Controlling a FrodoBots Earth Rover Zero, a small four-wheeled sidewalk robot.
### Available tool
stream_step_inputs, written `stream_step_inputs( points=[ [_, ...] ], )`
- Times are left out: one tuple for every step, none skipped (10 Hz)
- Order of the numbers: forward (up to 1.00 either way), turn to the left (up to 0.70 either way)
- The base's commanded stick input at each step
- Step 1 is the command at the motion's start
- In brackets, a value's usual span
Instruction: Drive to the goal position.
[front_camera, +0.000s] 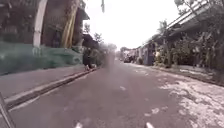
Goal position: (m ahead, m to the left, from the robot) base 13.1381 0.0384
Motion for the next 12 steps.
stream_step_inputs(
  points=[
    [0.7,0.0],
    [0.7,0.0],
    [0.7,0.0],
    [0.7,0.0],
    [0.7,0.0],
    [0.7,0.0],
    [0.7,0.0],
    [0.7,0.0],
    [0.7,0.0],
    [0.7,0.0],
    [0.7,0.0],
    [0.7,0.0]
  ],
)
